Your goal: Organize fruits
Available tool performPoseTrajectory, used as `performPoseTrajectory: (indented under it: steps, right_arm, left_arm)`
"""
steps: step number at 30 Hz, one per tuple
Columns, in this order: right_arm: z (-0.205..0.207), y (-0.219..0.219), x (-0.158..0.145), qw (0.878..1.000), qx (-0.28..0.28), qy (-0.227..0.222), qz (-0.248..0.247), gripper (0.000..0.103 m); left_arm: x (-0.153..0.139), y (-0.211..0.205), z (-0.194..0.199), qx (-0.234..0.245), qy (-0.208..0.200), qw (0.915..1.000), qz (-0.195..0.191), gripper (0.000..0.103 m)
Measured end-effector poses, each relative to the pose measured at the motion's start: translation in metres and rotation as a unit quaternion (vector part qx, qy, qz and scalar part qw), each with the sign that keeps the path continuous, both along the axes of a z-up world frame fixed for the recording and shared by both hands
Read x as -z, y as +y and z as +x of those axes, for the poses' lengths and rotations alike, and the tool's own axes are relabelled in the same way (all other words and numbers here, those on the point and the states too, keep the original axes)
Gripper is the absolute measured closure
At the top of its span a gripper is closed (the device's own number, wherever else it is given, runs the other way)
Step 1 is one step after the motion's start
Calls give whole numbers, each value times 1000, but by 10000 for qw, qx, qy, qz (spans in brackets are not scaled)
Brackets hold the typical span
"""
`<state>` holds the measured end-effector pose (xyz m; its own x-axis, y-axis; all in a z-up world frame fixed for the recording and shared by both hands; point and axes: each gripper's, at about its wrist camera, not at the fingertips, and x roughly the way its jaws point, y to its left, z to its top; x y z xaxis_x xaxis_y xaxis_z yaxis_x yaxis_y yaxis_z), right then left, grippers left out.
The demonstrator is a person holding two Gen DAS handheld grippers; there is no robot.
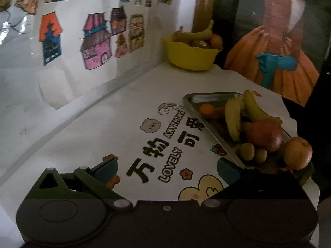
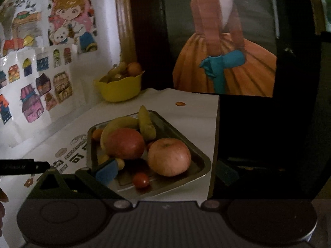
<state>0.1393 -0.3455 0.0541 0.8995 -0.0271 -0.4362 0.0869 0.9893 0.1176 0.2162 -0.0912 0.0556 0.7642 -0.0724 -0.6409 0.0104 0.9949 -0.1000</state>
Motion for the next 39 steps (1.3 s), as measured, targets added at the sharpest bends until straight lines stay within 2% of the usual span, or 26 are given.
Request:
performPoseTrajectory:
  steps: [3,9,15,21,24,28,33,39]
  right_arm:
    - [3,2,11,9999,54,-91,84,0]
    - [2,11,21,9981,119,-573,181,0]
    - [-14,23,25,9948,467,-905,-90,0]
    - [-61,38,25,9889,753,-1249,-292,0]
    - [-99,52,12,9871,850,-1317,-312,0]
    - [-145,71,-6,9844,685,-1557,-447,0]
    - [-176,89,-20,9793,626,-1864,-480,0]
    - [-199,106,-25,9757,553,-2060,-509,0]
  left_arm:
    - [7,2,2,153,-80,9998,-121,1]
    - [13,9,-7,225,-579,9974,-359,1]
    - [11,14,-29,308,-1085,9926,-446,1]
    - [5,29,-85,498,-1659,9842,-374,1]
    - [-7,46,-120,464,-1662,9841,-414,1]
    - [-19,67,-164,363,-1884,9802,-496,1]
    - [-27,82,-199,307,-2109,9750,-634,1]
    - [-29,89,-222,359,-2165,9737,-610,1]
